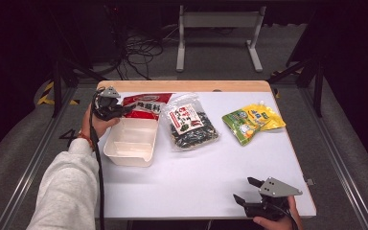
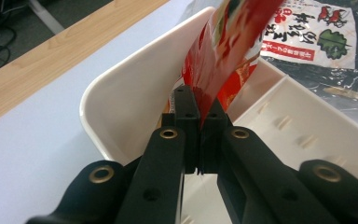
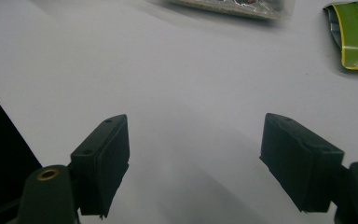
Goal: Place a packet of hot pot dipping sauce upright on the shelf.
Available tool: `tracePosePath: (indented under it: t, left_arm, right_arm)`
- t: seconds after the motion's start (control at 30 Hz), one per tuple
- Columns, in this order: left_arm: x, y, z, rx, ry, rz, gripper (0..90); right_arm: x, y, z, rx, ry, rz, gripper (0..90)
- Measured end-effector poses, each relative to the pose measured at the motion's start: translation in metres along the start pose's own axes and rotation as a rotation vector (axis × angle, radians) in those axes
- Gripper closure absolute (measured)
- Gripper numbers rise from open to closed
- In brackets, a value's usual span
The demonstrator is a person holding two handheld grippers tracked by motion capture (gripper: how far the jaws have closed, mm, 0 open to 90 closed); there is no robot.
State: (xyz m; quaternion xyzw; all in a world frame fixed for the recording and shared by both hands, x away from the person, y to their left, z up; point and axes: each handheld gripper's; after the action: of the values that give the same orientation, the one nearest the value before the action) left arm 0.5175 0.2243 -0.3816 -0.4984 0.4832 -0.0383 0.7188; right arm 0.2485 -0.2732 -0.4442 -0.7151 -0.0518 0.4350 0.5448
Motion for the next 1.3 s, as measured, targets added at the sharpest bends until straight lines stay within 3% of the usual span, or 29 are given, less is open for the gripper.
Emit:
tracePosePath:
  t: [0.23,0.33,0.67,0.87,1.07,1.2,1.27,1.3]
  left_arm:
    - [-0.008,0.003,-0.002,-0.001,-0.018,-0.026,86.3]
    - [-0.016,0.008,-0.006,-0.023,-0.037,-0.055,83.3]
    - [-0.047,0.028,-0.013,-0.045,-0.066,-0.146,82.0]
    - [-0.069,0.036,-0.025,-0.036,-0.051,-0.209,82.3]
    - [-0.091,0.045,-0.049,-0.015,-0.051,-0.266,79.7]
    - [-0.113,0.055,-0.074,0.027,-0.067,-0.303,76.0]
    - [-0.123,0.062,-0.089,0.074,-0.104,-0.301,72.8]
    - [-0.126,0.065,-0.094,0.078,-0.11,-0.303,69.7]
  right_arm:
    - [0.0,-0.001,-0.003,-0.002,0.006,-0.007,27.6]
    - [0.002,-0.003,-0.005,-0.007,0.003,-0.008,28.3]
    - [0.011,-0.013,-0.01,-0.028,-0.025,-0.025,30.2]
    - [0.018,-0.019,-0.013,-0.042,-0.041,-0.028,31.5]
    - [0.021,-0.024,-0.021,-0.052,-0.052,-0.036,36.2]
    - [0.023,-0.028,-0.028,-0.048,-0.07,-0.048,39.1]
    - [0.025,-0.028,-0.032,-0.044,-0.077,-0.047,40.6]
    - [0.026,-0.028,-0.033,-0.043,-0.08,-0.044,40.9]
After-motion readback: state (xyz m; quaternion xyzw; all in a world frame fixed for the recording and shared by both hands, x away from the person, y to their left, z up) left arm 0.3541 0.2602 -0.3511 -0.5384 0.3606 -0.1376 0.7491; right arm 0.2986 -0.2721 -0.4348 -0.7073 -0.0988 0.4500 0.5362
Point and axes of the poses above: each handheld gripper's, and its own axes: x roughly forward along the jaws, y roughly out of its underside, z roughly to its left, and after that the axes turned 1 degree about -y, right-handed
